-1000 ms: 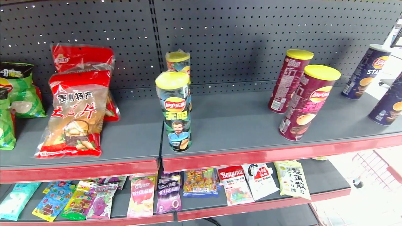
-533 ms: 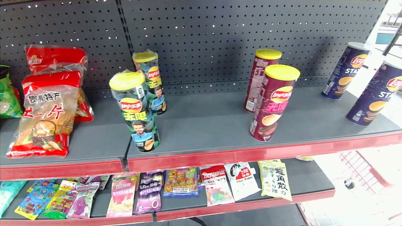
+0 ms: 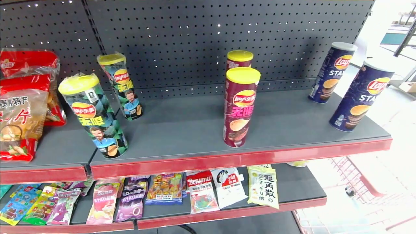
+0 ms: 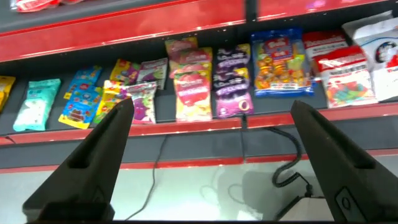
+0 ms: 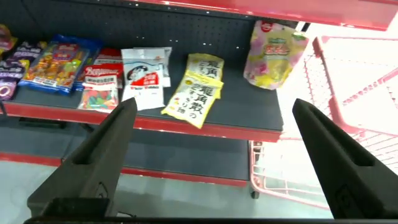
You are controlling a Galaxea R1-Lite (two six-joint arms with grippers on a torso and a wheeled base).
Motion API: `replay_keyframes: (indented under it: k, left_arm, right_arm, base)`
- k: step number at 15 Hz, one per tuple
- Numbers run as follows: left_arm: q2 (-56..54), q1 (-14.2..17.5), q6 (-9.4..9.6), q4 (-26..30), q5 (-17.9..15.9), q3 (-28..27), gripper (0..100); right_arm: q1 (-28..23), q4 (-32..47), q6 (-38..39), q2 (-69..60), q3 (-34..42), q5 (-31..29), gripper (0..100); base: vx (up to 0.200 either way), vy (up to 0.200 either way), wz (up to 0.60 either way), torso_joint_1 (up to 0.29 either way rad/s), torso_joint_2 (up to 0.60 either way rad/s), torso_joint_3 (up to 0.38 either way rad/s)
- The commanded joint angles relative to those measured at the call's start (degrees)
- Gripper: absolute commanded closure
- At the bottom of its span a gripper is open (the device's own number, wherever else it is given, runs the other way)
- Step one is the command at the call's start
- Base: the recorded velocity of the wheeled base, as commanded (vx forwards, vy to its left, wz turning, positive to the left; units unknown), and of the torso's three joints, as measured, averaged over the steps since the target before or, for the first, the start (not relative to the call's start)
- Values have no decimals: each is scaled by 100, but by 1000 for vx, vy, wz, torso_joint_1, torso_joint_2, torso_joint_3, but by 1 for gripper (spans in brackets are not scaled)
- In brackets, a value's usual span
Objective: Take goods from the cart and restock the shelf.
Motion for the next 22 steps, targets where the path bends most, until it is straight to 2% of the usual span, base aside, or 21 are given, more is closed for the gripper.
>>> replay_keyframes:
  k: [1,3,6,8,10,14,18,22]
  left_arm:
    - [17,1,1,-1,7,8,0]
    - [-10,1,10,-1,7,87,0]
    - [-159,1,133,8,7,104,0]
    - [-238,1,221,8,-1,113,0]
    - [-308,1,221,17,-1,122,0]
    - [-405,1,256,25,-1,166,0]
    - [-827,1,511,34,-19,403,0]
    - [-1047,-8,520,25,-37,518,0]
  right_arm:
    - [5,-4,-4,8,-3,-5,0]
    - [5,-4,-12,8,-3,-5,0]
    - [-4,-4,-21,8,-3,-14,0]
    - [5,-4,-21,8,-3,-5,0]
    - [5,-4,-21,17,-3,3,0]
    - [5,-4,-21,8,-3,3,0]
    - [5,-4,-21,-62,-3,-14,0]
    - [-13,-4,-4,-133,-3,-58,0]
  base:
    - [0,-200,0,2,-7,7]
    - [0,-200,0,5,5,0]
    - [0,0,0,0,0,0]
    - [0,0,600,7,0,7]
    - [0,0,600,-2,5,5]
    - [0,0,0,0,0,0]
    - [0,0,0,0,0,0]
    - [0,0,0,0,0,0]
